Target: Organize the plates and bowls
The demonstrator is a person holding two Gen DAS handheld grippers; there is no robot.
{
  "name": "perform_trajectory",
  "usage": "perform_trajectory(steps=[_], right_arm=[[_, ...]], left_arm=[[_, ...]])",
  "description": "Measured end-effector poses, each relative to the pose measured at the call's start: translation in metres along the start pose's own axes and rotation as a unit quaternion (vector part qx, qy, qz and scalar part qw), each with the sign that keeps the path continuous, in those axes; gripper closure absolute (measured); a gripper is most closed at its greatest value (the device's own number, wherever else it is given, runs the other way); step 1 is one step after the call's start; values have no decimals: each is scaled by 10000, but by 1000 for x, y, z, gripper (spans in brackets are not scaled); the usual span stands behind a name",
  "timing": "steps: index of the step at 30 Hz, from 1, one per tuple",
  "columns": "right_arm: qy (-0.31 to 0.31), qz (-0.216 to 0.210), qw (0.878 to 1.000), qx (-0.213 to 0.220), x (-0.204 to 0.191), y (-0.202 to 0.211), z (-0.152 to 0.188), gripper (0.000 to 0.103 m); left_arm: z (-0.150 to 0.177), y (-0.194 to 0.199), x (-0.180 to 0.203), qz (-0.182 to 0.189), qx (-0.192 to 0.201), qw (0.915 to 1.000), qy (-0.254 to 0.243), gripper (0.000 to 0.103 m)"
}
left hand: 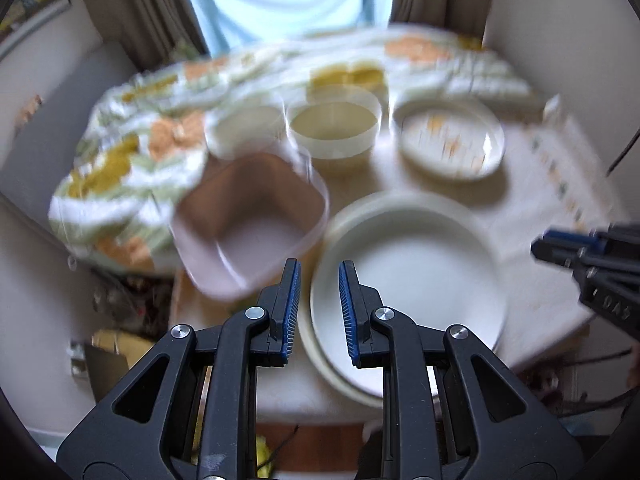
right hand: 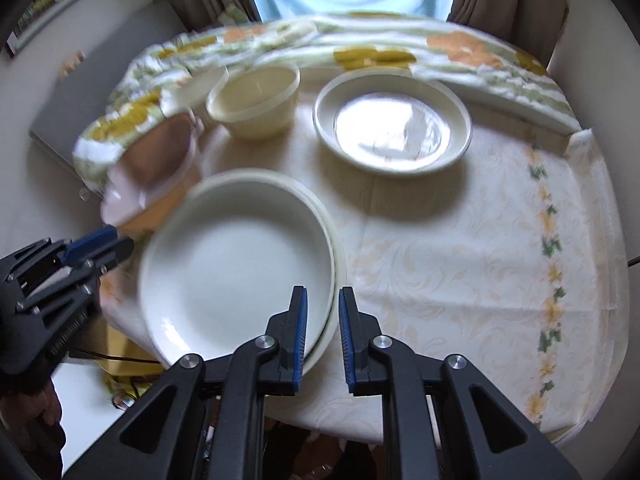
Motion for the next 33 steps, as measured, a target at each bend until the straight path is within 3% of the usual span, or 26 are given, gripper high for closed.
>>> perform_trajectory(steps=[1,3,4,5,6,8,11,15,21,26,29,31,33], right_arm=[[-38,-17,9999,134,4,11,1,87],[-87,11,9991,415,11,32,4,53],[-121,5,9983,567,15,41,5,12],[-155,-26,9974,698,18,48,7,0],[-185,-74,9965,809,20,55,8,0],[-322,-40,9946,986,29,68,10,0],[-343,25,9920,1218,41,81,10,0],[-178,166,9896,1418,61,99,-1,0],[292,6,9933,1116,110,96,-60,0],[869,-416,9939,543,143,56,-114,0],[1260,-664,9897,170,157,19,-148,0],[1427,-827,9863,0,163,-4,-163,1],[1598,-1036,9813,-278,167,-33,-181,15]], left_arm=[[-5,13,0,-18,226,9997,-5,85],[-17,32,1,-37,564,9984,-37,79],[-23,37,1,-1,644,9979,-50,70],[-29,41,2,58,730,9973,-41,29],[-32,44,2,89,832,9965,-10,1],[-37,50,4,277,1099,9935,-53,0],[-50,46,14,520,903,9945,-142,1],[-63,31,27,929,537,9942,100,1],[-81,-1,43,1086,175,9911,745,1],[-105,-45,64,1387,-296,9805,1360,1],[-119,-79,76,1459,-588,9728,1703,6],[-125,-104,81,1497,-805,9675,1873,23],[-129,-132,85,1552,-1098,9598,2063,41]])
Point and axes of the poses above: each gripper's, at about its wrist camera, not at the fingertips, and y roughly against the way its jaws point, x to its right, z to its underside, the point moved 2 cm from there along -y, roughly the way its jaws point, and after that the axes turned 15 degrees about -x, right-handed, at the moved point
